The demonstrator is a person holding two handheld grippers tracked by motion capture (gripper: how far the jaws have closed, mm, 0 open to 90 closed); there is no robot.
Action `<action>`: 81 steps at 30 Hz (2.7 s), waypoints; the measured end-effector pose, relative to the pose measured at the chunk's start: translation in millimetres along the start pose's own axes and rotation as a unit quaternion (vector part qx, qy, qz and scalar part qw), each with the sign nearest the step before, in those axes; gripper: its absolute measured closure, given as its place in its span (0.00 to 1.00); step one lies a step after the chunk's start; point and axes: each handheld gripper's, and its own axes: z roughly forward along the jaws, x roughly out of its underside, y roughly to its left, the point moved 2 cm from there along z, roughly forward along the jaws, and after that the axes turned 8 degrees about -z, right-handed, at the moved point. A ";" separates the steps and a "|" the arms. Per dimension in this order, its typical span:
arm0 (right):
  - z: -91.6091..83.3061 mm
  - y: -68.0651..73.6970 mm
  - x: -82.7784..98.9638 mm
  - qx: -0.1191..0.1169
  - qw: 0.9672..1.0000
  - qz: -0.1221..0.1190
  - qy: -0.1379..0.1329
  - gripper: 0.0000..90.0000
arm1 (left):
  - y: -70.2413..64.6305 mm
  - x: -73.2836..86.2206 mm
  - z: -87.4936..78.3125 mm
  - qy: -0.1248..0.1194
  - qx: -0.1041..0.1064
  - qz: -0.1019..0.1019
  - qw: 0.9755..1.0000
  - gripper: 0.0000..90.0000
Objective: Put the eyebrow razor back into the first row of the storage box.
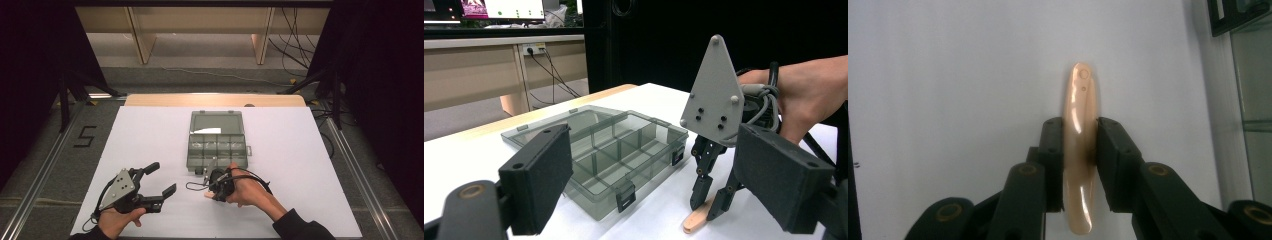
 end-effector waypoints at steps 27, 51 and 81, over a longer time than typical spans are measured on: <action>-67.1 -47.3 -4.1 0.117 0.989 0.012 -0.092 0.83 | 0.3 0.0 0.1 -0.001 -0.001 0.000 1.000 0.18; -77.4 -87.6 4.5 0.153 0.981 0.022 -0.115 0.83 | 0.2 -0.1 0.1 -0.001 0.000 0.000 1.000 0.18; -65.8 -117.3 17.0 0.179 0.978 0.007 -0.111 0.83 | -0.4 -0.1 -1.0 -0.002 0.000 0.001 1.000 0.18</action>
